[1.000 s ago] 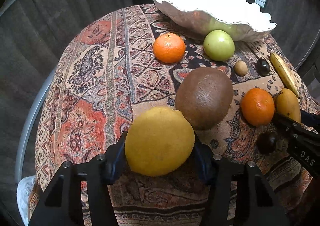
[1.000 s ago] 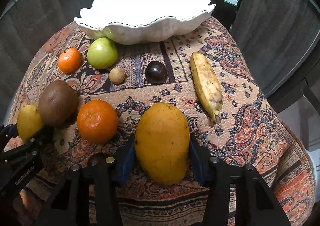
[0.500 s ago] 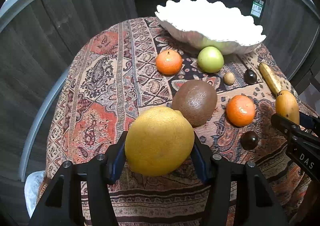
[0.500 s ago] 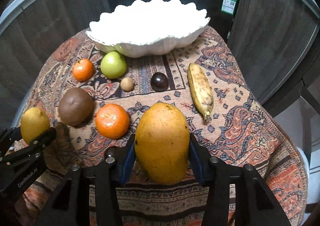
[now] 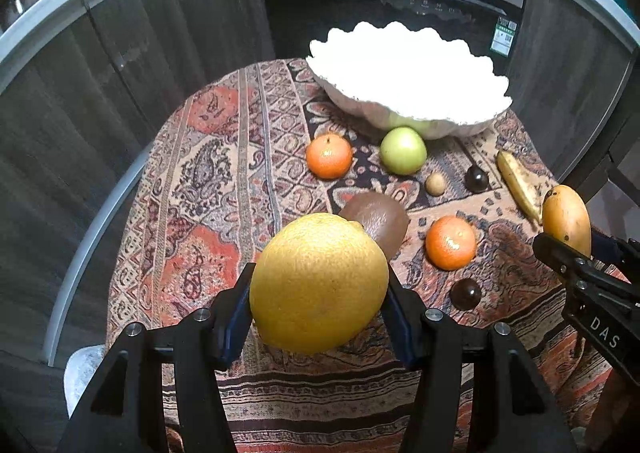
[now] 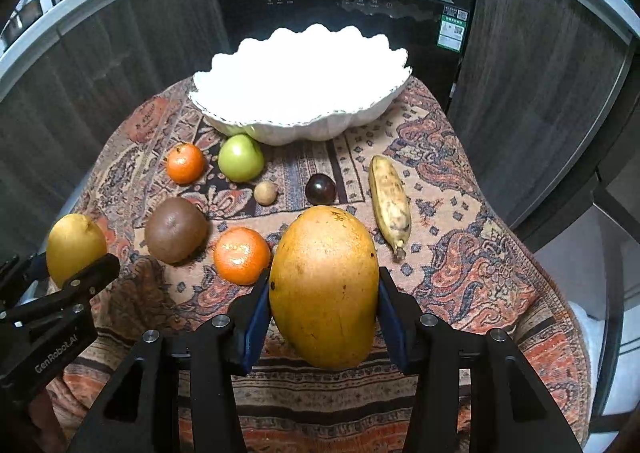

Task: Organize fruits
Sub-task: 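Lift and carry the grapefruit with left gripper while right gripper carries the mango to the bowl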

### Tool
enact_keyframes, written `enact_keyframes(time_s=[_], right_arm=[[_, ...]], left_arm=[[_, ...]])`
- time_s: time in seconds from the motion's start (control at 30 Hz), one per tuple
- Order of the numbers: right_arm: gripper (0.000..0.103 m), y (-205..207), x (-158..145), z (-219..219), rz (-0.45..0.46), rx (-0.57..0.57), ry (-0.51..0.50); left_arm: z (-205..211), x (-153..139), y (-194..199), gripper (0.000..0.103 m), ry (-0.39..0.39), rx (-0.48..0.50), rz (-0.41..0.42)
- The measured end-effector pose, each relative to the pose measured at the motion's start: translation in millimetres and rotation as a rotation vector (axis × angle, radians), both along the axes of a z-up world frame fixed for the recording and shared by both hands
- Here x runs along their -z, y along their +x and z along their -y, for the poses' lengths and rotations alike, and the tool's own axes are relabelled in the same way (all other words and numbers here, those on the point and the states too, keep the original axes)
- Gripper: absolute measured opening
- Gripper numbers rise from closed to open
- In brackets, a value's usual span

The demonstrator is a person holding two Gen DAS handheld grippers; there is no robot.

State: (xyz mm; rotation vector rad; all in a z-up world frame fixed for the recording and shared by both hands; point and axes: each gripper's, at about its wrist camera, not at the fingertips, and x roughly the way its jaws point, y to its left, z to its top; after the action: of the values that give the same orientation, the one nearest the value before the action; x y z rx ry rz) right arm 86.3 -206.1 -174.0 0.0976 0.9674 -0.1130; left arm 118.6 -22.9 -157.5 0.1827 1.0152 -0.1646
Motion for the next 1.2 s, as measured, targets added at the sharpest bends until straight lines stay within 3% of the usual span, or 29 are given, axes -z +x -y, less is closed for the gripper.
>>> enact_keyframes(time_s=[0.47,1.2], right_arm=[[0.049,14,-34,13,0.074,0.005,-0.007],[0.049,71,-73,35,0.168,0.012,-0.023]], left_arm=[[16,-32,19,0.057,-0.026,0.02,0.048],[46,-73,84,0.057,-0.036,0.074,0.124]])
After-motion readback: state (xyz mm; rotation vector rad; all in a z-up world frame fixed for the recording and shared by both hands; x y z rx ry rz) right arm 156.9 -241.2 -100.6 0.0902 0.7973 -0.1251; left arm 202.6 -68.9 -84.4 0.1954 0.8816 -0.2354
